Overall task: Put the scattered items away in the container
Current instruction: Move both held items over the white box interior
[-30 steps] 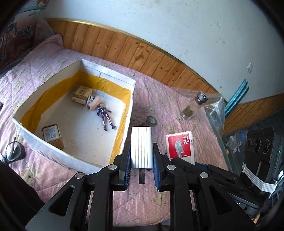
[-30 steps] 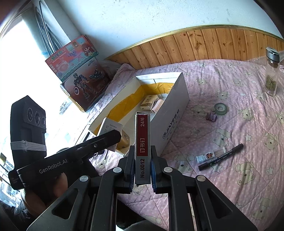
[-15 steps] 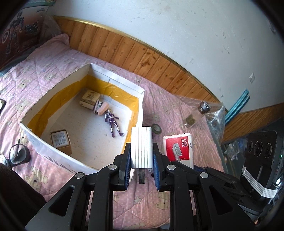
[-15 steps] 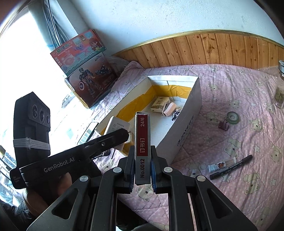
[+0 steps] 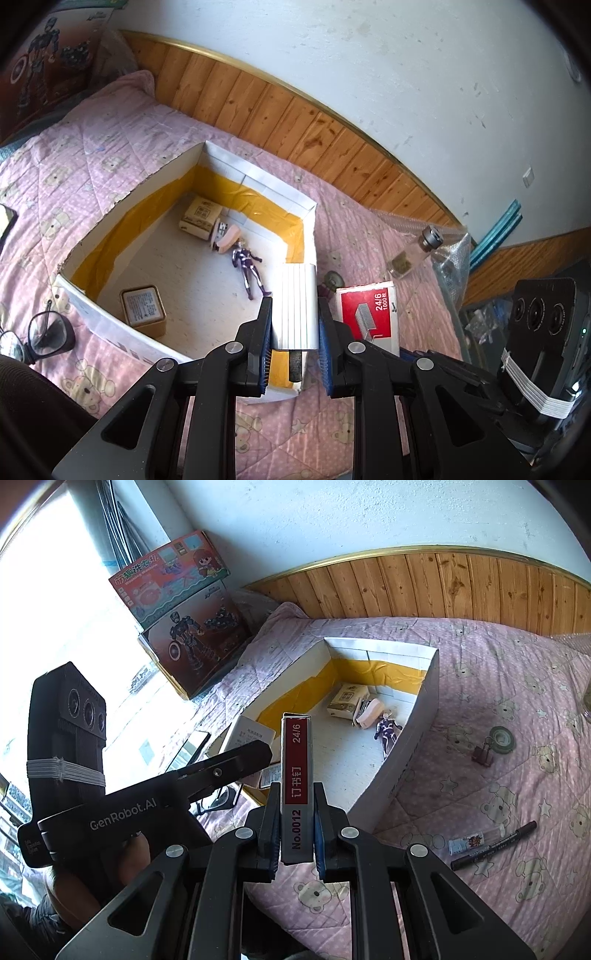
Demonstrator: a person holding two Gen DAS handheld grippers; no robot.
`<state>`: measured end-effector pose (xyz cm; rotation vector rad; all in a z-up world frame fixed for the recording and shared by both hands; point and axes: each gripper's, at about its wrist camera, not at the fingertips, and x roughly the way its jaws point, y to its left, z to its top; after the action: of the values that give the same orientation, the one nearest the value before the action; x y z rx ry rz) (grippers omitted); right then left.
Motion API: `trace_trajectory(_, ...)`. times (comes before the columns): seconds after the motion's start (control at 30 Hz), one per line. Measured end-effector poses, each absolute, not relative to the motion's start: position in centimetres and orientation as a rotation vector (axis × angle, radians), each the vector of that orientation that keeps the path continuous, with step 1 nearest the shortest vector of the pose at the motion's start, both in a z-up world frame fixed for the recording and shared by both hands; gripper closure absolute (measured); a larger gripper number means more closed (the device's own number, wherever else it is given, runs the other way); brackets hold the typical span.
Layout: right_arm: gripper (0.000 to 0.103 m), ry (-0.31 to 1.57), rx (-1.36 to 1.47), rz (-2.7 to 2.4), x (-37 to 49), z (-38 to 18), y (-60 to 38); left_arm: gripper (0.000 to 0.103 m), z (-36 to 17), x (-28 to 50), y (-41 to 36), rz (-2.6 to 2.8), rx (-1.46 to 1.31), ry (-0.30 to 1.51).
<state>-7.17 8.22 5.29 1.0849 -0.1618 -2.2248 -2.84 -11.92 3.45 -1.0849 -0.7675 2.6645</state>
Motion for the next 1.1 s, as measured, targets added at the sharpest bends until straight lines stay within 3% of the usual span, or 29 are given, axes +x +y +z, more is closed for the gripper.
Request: trace_trajectory(1.1, 0.087, -0.128, 1.226, -2.164, -14.3, 3.1, 2.8, 0.081, 1.2, -9.6, -19.0, 2.641, -1.246, -0.817)
